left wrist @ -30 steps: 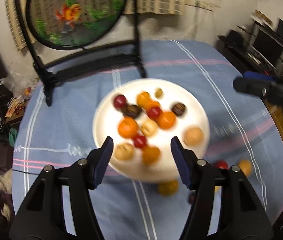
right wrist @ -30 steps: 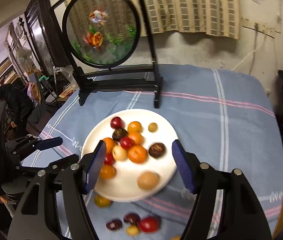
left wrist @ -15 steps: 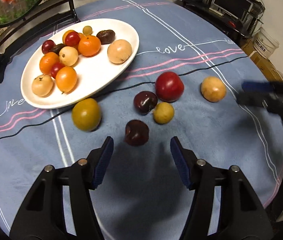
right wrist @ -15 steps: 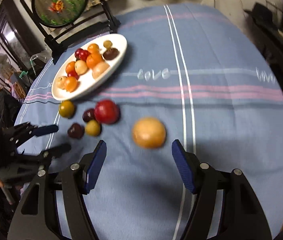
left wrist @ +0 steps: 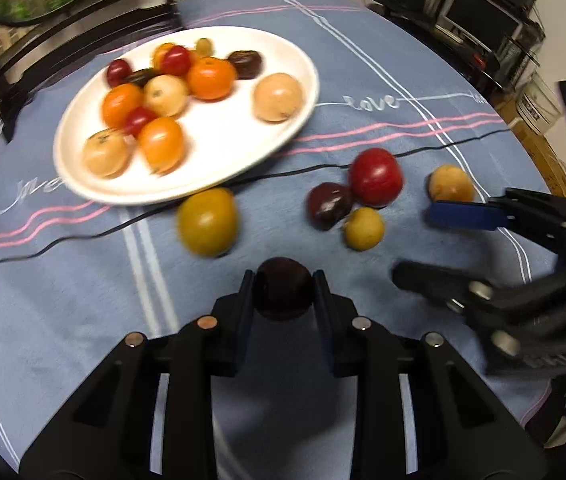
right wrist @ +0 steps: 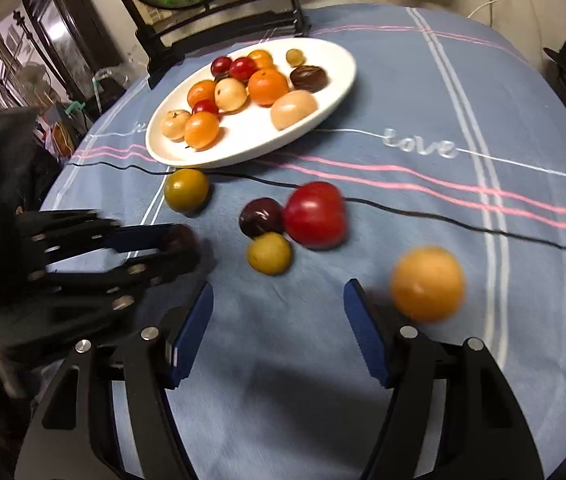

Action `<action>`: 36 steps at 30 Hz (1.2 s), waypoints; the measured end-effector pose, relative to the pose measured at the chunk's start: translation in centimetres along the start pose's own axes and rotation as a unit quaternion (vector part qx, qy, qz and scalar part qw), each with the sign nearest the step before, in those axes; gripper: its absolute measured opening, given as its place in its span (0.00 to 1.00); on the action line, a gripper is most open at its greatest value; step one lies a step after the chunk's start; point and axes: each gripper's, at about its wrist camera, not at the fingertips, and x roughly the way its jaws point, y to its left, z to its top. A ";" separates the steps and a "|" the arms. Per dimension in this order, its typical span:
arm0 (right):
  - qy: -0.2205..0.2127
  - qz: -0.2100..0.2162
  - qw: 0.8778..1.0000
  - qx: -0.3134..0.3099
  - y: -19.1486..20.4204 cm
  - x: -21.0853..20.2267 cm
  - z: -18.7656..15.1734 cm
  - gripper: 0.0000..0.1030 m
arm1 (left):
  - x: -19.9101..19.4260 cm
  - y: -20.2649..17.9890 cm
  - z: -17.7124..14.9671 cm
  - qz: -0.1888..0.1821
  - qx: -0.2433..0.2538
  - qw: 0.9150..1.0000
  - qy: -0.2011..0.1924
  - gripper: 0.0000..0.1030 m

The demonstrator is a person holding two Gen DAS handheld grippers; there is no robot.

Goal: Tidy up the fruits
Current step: 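Grasp a dark plum with the left gripper while the right gripper grasps a small yellow fruit, then carry the plum and yellow fruit onto the plate and open both grippers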

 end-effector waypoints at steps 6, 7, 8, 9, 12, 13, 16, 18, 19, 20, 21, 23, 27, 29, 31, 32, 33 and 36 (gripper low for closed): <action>0.021 -0.028 0.999 -0.006 1.0 3.1 1.0 0.53 | -1.7 2.1 -1.0 0.008 -0.031 0.999 -0.006 0.28; 0.020 -0.032 0.999 -0.010 1.1 3.2 1.1 0.52 | -1.7 2.3 -1.1 0.008 -0.033 0.999 -0.006 0.28; 0.017 -0.037 0.999 -0.015 1.2 3.2 1.2 0.47 | -1.8 2.4 -1.2 0.007 -0.035 0.999 -0.005 0.28; 0.017 -0.044 0.999 -0.019 1.3 3.3 1.3 0.36 | -1.8 2.5 -1.2 0.008 -0.036 0.999 -0.004 0.28; 0.018 -0.033 0.999 -0.012 0.8 3.1 1.4 0.28 | -1.9 2.4 -1.3 0.005 -0.040 0.999 -0.005 0.28; 0.016 -0.032 0.999 -0.010 0.6 2.8 1.2 0.28 | -1.9 2.3 -1.3 0.005 -0.039 0.999 -0.006 0.28; 0.014 -0.019 1.000 0.000 0.0 1.3 0.7 0.28 | -2.5 2.0 -1.1 0.006 -0.036 0.999 -0.012 0.28; 0.007 -0.013 1.000 0.006 -0.3 0.2 0.3 0.28 | -2.8 1.8 -0.9 0.009 -0.033 0.999 -0.017 0.28; 0.005 -0.012 1.000 0.007 -0.2 -0.1 0.4 0.28 | -3.0 1.6 -0.7 0.013 -0.029 0.999 -0.018 0.28; 0.001 -0.011 1.000 0.010 -0.3 -0.6 0.2 0.28 | -3.1 1.4 -0.6 0.016 -0.026 0.999 -0.017 0.28; -0.001 -0.007 1.000 0.014 -0.3 -1.0 0.0 0.28 | -3.2 1.2 -0.6 0.020 -0.023 0.999 -0.017 0.28; -0.004 0.000 1.000 0.019 -0.2 -1.7 -0.5 0.28 | -3.5 0.8 -0.6 0.024 -0.018 0.999 -0.019 0.28; 0.001 0.006 1.000 0.014 0.6 -2.3 -1.5 0.28 | -3.5 0.3 -0.9 0.024 -0.016 1.000 -0.012 0.28; -0.003 0.009 1.000 0.011 0.9 -2.6 -1.5 0.28 | -3.6 0.2 -0.9 0.023 -0.016 1.000 -0.011 0.28; -0.011 0.016 1.000 0.008 1.2 -3.3 -1.2 0.28 | -4.1 0.1 -0.6 0.025 -0.017 0.999 -0.016 0.28; -0.017 0.017 1.000 0.006 1.4 -3.7 -1.0 0.28 | -4.3 0.1 -0.4 0.027 -0.017 0.999 -0.019 0.28; -0.023 0.019 1.000 0.004 1.6 -4.1 -0.7 0.28 | -4.6 0.2 -0.2 0.030 -0.017 0.999 -0.022 0.28; -0.047 0.027 0.998 -0.009 2.4 -5.8 0.7 0.28 | -5.7 0.4 0.8 0.041 -0.018 0.998 -0.033 0.28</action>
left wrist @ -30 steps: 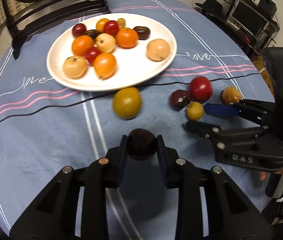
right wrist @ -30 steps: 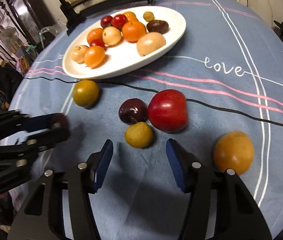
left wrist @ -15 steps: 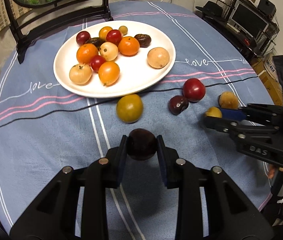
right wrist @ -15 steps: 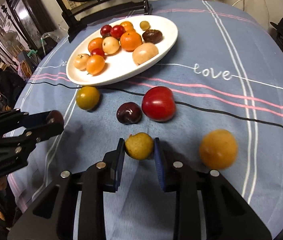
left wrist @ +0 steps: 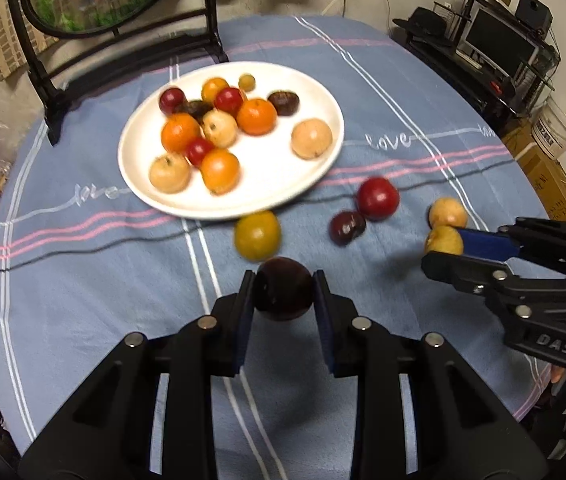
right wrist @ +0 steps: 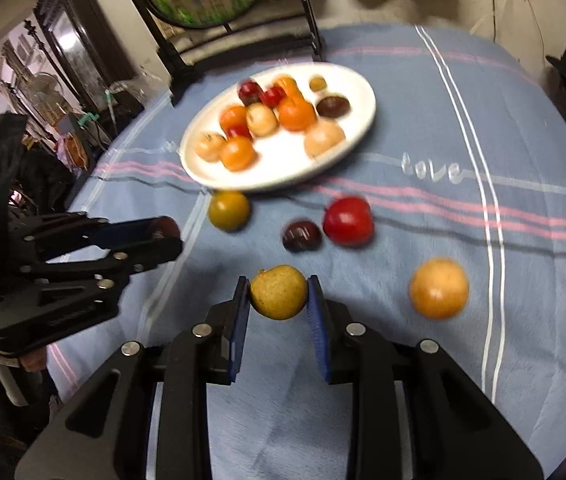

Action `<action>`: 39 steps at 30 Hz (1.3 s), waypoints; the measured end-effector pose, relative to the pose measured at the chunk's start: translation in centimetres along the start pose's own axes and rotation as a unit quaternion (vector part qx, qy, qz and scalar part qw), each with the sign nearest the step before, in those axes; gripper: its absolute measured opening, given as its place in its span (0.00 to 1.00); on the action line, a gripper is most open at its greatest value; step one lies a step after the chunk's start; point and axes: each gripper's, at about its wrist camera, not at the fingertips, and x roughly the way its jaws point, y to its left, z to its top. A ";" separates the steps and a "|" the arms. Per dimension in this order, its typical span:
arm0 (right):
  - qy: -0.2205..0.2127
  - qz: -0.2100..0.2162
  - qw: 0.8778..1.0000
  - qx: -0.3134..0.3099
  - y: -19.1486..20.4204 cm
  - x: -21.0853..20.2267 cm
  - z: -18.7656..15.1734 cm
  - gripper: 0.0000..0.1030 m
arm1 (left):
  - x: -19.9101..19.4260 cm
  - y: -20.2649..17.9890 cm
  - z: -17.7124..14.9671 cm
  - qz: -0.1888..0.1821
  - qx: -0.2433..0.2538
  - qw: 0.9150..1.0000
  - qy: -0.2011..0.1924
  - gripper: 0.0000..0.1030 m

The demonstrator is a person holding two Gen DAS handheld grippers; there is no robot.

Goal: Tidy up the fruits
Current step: 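Carry the plum and yellow fruit onto the plate and open both grippers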

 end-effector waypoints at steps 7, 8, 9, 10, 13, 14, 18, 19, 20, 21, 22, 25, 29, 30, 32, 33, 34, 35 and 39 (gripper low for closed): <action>-0.040 0.005 0.999 -0.029 1.0 -2.1 4.2 0.28 | -2.3 1.6 3.1 0.024 -0.012 0.999 -0.036 0.28; -0.045 0.005 0.998 -0.034 1.1 -2.3 4.9 0.28 | -2.5 1.7 3.5 0.026 -0.012 0.999 -0.040 0.28; -0.049 0.005 0.998 -0.038 1.2 -2.5 5.4 0.28 | -2.7 1.9 3.8 0.027 -0.014 0.999 -0.043 0.28; -0.052 0.005 0.998 -0.040 1.3 -2.5 5.8 0.28 | -2.9 2.0 4.4 0.029 -0.015 0.998 -0.048 0.28; -0.062 0.007 0.997 -0.050 1.6 -2.6 7.3 0.28 | -3.1 2.2 5.3 0.033 -0.014 0.998 -0.056 0.28; -0.065 0.008 0.996 -0.053 1.7 -2.6 7.8 0.28 | -3.1 2.2 5.6 0.033 -0.014 0.998 -0.057 0.28; -0.070 0.011 0.996 -0.060 1.6 -2.1 9.3 0.28 | -2.7 2.4 6.6 0.034 -0.012 0.998 -0.059 0.28; -0.070 0.012 0.996 -0.059 1.6 -2.0 9.5 0.28 | -2.5 2.6 6.8 0.034 -0.012 0.998 -0.058 0.28; -0.070 0.013 0.996 -0.059 1.5 -1.8 9.7 0.28 | -2.3 2.6 7.0 0.034 -0.013 0.998 -0.058 0.28; -0.070 0.014 0.996 -0.059 1.4 -1.6 9.9 0.28 | -2.1 2.7 7.1 0.035 -0.013 0.998 -0.057 0.28; -0.068 0.014 0.996 -0.059 1.2 -1.3 10.2 0.28 | -1.8 2.9 7.2 0.039 -0.013 0.998 -0.057 0.28; -0.062 0.013 0.997 -0.053 0.6 -0.3 10.7 0.28 | -0.8 3.5 7.6 0.039 -0.020 0.998 -0.049 0.28; -0.056 0.013 0.997 -0.046 -0.4 0.8 11.3 0.28 | 0.5 4.5 8.1 0.043 -0.030 0.998 -0.039 0.28; -0.055 0.014 0.997 -0.044 -0.6 1.2 11.6 0.28 | 0.7 4.6 8.2 0.043 -0.031 0.998 -0.038 0.28; -0.052 0.013 0.998 -0.043 -0.9 1.7 11.9 0.28 | 1.3 4.8 8.5 0.042 -0.032 0.998 -0.034 0.28; -0.051 0.014 0.998 -0.044 -1.0 2.0 12.1 0.28 | 1.6 5.0 8.6 0.042 -0.033 0.998 -0.032 0.28; -0.048 0.014 0.998 -0.044 -1.2 2.4 12.4 0.28 | 1.9 5.1 8.9 0.042 -0.034 0.998 -0.031 0.28; -0.046 0.013 0.998 -0.044 -1.3 2.9 12.7 0.28 | 2.2 5.4 9.1 0.043 -0.038 0.998 -0.031 0.28; -0.038 0.011 0.998 -0.048 -1.6 4.8 13.9 0.28 | 3.1 7.3 10.0 0.042 -0.065 0.997 -0.030 0.28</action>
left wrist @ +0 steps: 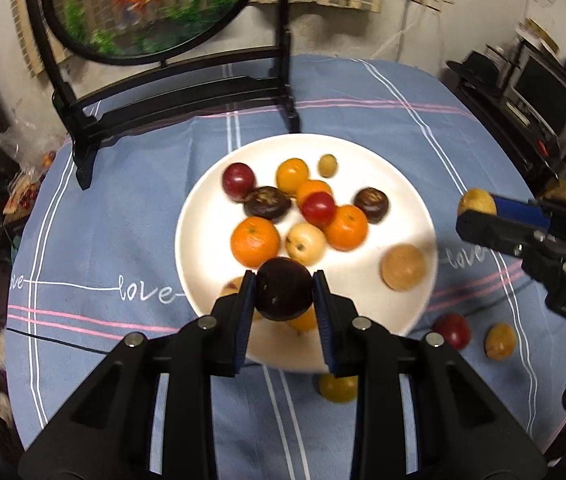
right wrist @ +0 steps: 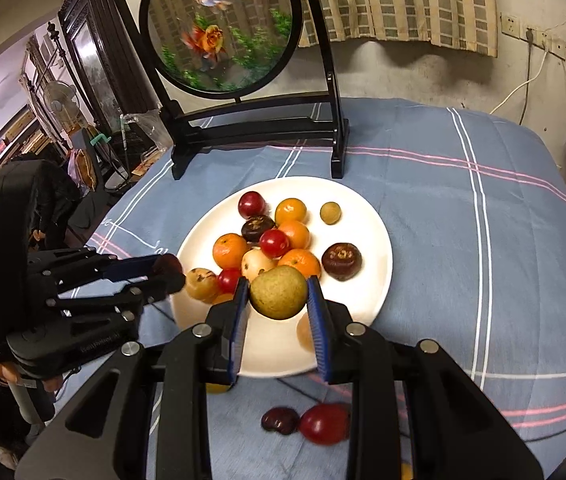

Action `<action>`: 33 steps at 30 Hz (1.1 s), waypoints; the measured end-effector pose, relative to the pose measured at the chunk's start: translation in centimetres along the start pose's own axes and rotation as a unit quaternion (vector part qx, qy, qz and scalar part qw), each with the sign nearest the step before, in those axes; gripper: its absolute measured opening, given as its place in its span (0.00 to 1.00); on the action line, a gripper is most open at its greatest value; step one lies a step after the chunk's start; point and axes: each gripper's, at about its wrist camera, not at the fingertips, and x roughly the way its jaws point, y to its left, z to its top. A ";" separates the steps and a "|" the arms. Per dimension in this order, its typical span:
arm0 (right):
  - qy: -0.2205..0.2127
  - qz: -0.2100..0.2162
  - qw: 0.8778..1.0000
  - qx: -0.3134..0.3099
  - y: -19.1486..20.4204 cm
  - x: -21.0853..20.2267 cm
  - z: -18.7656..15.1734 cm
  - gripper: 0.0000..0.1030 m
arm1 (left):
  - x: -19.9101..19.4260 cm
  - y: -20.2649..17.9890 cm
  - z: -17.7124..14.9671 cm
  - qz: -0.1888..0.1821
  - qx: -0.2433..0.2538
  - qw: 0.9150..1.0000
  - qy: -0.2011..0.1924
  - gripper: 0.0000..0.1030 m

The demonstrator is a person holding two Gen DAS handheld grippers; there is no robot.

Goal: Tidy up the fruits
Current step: 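Carry the plum and yellow fruit onto the plate and open both grippers, then grasp a green-yellow round fruit with the left gripper while the right gripper grasps a dark plum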

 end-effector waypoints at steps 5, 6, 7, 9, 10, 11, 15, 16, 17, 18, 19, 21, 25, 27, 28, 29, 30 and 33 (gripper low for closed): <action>0.015 0.001 1.000 -0.001 -0.2 3.1 1.1 0.28 | 1.8 0.5 1.4 0.008 0.002 1.000 0.008 0.28; 0.018 0.002 1.000 -0.002 -0.2 3.6 1.3 0.28 | 2.1 0.4 1.6 0.007 0.004 1.000 0.010 0.28; 0.022 0.002 1.000 -0.002 -0.1 4.3 1.5 0.28 | 2.4 0.2 1.9 0.008 0.010 1.000 0.010 0.28; 0.028 0.001 1.000 -0.004 -0.2 5.3 1.9 0.28 | 3.1 -0.1 2.4 0.012 0.019 1.000 0.011 0.28; 0.034 0.001 0.999 -0.004 -0.3 5.8 2.1 0.28 | 3.3 -0.1 2.6 0.011 0.020 1.000 0.011 0.28; 0.037 -0.002 0.999 -0.004 -0.3 6.1 2.3 0.28 | 3.6 -0.2 2.8 0.010 0.021 1.000 0.012 0.29; 0.058 -0.019 0.998 -0.010 -0.4 7.4 2.9 0.32 | 4.2 -0.4 3.2 0.012 0.024 1.000 0.012 0.47; 0.059 -0.022 0.998 -0.013 -0.4 7.4 3.0 0.32 | 4.1 -0.4 3.2 0.017 0.023 1.000 0.008 0.51; 0.060 -0.020 0.998 -0.014 -0.5 7.4 3.1 0.32 | 4.0 -0.3 3.2 0.015 0.022 1.000 0.006 0.52; 0.058 -0.019 0.998 -0.014 -0.6 7.2 3.3 0.32 | 4.0 -0.2 3.2 0.012 0.020 1.000 0.006 0.52; 0.053 -0.022 0.998 -0.013 -0.6 7.0 3.3 0.32 | 3.9 -0.1 3.2 0.013 0.018 1.000 0.006 0.52; 0.045 -0.018 0.999 -0.007 -0.8 6.3 3.3 0.32 | 3.4 0.1 3.2 0.015 0.016 1.000 0.002 0.52; 0.033 -0.016 0.999 0.004 -1.4 3.8 3.0 0.32 | 1.8 0.7 3.0 0.014 0.006 1.000 -0.011 0.52; 0.027 -0.024 0.999 0.001 -1.4 2.4 2.6 0.32 | 0.5 0.9 2.8 0.012 0.001 1.000 -0.020 0.52; 0.024 -0.027 0.999 0.002 -1.5 1.3 2.2 0.32 | 0.0 1.0 2.6 0.012 0.000 1.000 -0.023 0.52; 0.021 -0.028 0.999 0.003 -1.6 0.7 1.9 0.32 | -0.5 1.0 2.4 0.011 0.001 1.000 -0.027 0.52; 0.017 -0.030 0.999 0.005 -1.6 -0.1 1.4 0.32 | -1.2 0.9 1.9 0.011 0.002 1.000 -0.029 0.53; 0.010 -0.037 0.999 0.015 -2.0 -2.6 -0.6 0.32 | -2.6 0.3 -0.1 0.007 0.014 0.999 -0.030 0.55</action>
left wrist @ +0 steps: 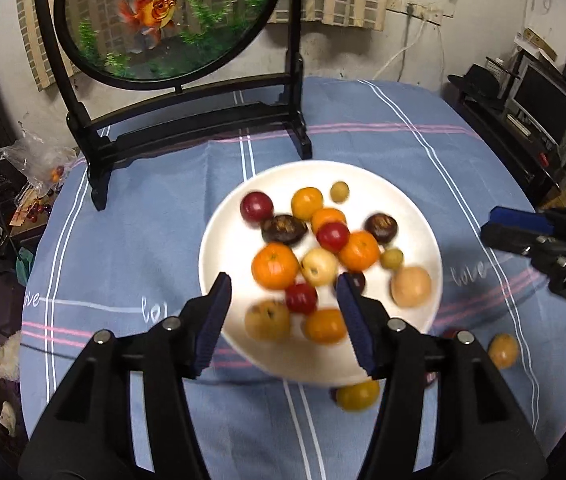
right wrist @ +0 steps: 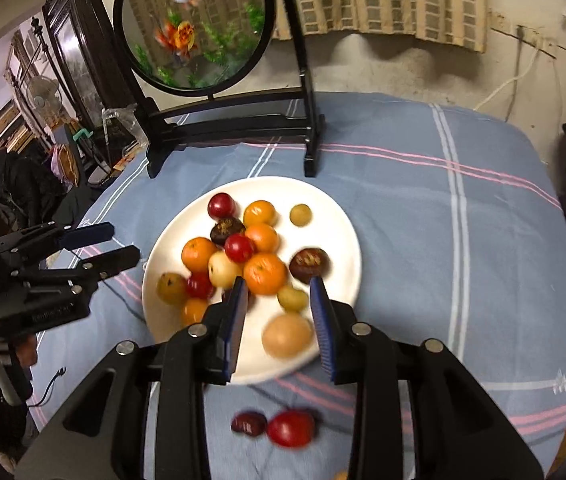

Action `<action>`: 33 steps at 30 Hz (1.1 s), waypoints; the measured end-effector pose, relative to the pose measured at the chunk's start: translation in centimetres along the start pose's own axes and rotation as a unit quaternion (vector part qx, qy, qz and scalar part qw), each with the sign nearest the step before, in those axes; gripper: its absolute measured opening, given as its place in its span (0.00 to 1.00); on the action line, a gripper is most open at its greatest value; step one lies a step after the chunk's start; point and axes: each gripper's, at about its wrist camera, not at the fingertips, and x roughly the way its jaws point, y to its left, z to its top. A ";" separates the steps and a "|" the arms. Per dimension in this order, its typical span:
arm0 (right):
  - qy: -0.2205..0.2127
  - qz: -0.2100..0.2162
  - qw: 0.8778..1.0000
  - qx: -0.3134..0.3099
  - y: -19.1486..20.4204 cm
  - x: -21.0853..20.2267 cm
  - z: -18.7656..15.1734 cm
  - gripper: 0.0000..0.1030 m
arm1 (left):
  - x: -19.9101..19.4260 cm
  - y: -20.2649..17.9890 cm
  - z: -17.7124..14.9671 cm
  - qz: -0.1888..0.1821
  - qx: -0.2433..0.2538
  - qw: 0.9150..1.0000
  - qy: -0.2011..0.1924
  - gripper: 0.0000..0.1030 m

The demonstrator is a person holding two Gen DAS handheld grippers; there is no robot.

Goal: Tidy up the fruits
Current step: 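Grasp a green-yellow round fruit with the left gripper while the right gripper grasps a dark plum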

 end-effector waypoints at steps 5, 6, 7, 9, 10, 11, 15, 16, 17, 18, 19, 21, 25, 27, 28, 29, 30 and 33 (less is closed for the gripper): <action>0.021 -0.001 0.999 0.028 -0.8 -1.8 -5.7 0.32 | -0.7 -1.8 -4.6 -0.025 0.017 0.999 0.024 0.56; 0.027 0.000 0.999 0.033 -0.8 -1.8 -6.6 0.32 | -0.7 -2.2 -5.5 -0.028 0.022 0.999 0.027 0.56; 0.036 0.001 0.999 0.041 -0.9 -1.8 -7.9 0.32 | -0.5 -2.8 -6.9 -0.035 0.024 0.999 0.033 0.56; 0.054 0.008 0.997 0.057 -0.9 -1.6 -10.3 0.32 | 0.1 -3.3 -8.3 -0.047 0.022 0.998 0.047 0.56; 0.061 0.007 0.996 0.061 -0.8 -1.4 -11.2 0.32 | 0.8 -3.8 -9.2 -0.048 0.023 0.997 0.055 0.56; 0.066 0.007 0.996 0.062 -0.7 -1.3 -11.8 0.32 | 1.2 -3.9 -9.6 -0.047 0.022 0.997 0.059 0.56; 0.081 0.010 0.994 0.070 0.0 -0.7 -13.9 0.32 | 3.6 -4.6 -10.7 -0.048 0.015 0.996 0.076 0.56; 0.081 0.006 0.994 0.066 0.3 -0.6 -14.3 0.32 | 4.1 -4.7 -10.7 -0.045 0.013 0.996 0.077 0.56; 0.084 0.007 0.994 0.067 0.5 -0.4 -14.5 0.32 | 4.5 -4.7 -10.6 -0.044 0.010 0.996 0.078 0.56; 0.086 0.010 0.994 0.070 0.6 -0.2 -14.6 0.32 | 4.9 -4.7 -10.4 -0.043 0.007 0.996 0.078 0.56; 0.089 0.015 0.993 0.072 0.8 0.0 -14.8 0.32 | 5.2 -4.7 -10.2 -0.041 0.005 0.996 0.077 0.56; 0.090 0.017 0.993 0.069 1.2 0.3 -14.9 0.32 | 5.9 -4.6 -9.8 -0.039 0.002 0.996 0.075 0.55; 0.093 0.014 0.994 0.061 2.2 1.4 -14.9 0.32 | 6.3 -4.9 -9.3 -0.046 0.013 0.996 0.077 0.39; 0.091 0.013 0.994 0.061 2.6 2.0 -14.7 0.32 | 6.0 -4.8 -9.4 -0.041 0.019 0.996 0.072 0.39; 0.087 0.009 0.994 0.061 2.8 2.3 -14.5 0.32 | 5.6 -4.6 -9.6 -0.042 0.017 0.996 0.071 0.39; 0.084 0.003 0.995 0.061 2.9 2.7 -14.3 0.32 | 5.2 -4.2 -9.7 -0.045 0.013 0.996 0.071 0.39; 0.085 -0.001 0.994 0.061 3.0 3.2 -14.1 0.32 | 4.8 -3.8 -9.8 -0.046 0.009 0.996 0.069 0.39; 0.088 -0.024 0.994 0.061 3.3 4.5 -13.5 0.32 | 3.3 -2.5 -10.2 -0.047 -0.004 0.997 0.061 0.39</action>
